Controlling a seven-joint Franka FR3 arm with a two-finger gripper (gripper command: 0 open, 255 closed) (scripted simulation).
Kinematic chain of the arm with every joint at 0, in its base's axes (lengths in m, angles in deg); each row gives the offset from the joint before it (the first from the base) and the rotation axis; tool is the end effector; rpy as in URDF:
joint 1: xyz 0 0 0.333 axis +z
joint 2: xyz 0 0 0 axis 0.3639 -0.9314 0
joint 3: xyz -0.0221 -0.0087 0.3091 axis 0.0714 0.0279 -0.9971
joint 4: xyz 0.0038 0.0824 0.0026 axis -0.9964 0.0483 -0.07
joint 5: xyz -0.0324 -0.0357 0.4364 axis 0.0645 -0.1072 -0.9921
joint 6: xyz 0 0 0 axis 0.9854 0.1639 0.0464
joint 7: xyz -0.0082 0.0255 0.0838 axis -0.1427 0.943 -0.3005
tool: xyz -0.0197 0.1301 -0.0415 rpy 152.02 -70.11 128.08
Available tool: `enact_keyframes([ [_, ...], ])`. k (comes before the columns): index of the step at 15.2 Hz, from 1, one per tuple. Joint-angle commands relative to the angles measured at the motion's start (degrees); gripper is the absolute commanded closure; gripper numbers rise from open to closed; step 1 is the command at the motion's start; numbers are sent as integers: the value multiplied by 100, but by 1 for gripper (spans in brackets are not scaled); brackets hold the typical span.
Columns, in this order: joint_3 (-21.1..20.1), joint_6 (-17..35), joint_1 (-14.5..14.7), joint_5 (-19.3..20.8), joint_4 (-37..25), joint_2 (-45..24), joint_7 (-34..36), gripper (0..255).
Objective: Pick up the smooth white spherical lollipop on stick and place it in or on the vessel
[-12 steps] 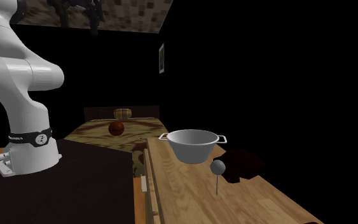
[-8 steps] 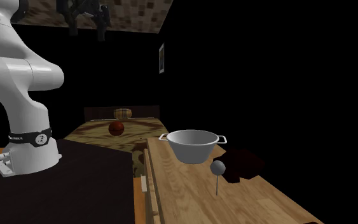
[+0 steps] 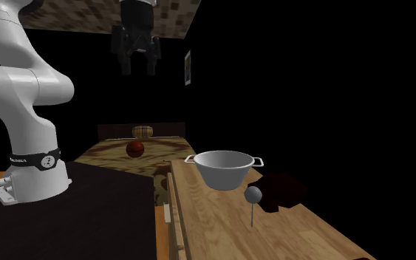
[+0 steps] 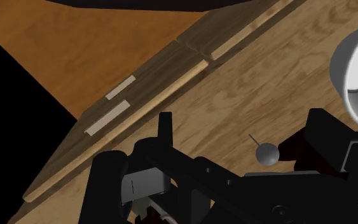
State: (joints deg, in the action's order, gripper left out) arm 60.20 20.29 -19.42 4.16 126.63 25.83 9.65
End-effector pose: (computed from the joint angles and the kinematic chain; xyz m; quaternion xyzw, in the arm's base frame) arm 0.4245 0.0756 0.4713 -0.9980 -0.0200 0.0452 0.0405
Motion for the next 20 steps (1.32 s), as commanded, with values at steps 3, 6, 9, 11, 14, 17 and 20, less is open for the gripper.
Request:
enact_keyframes([
  [3,-191,565,57,-130,-100,-744,214,0],
  [6,-331,946,105,-196,-267,-1350,386,0],
  [9,-456,1290,154,-230,-499,-1982,561,0],
  [11,-529,1494,188,-233,-689,-2415,679,0],
  [14,-617,1761,251,-213,-1027,-3076,860,0],
  [17,-678,1975,329,-167,-1427,-3747,1040,0],
  [20,-710,2132,426,-106,-1892,-4425,1214,0],
])
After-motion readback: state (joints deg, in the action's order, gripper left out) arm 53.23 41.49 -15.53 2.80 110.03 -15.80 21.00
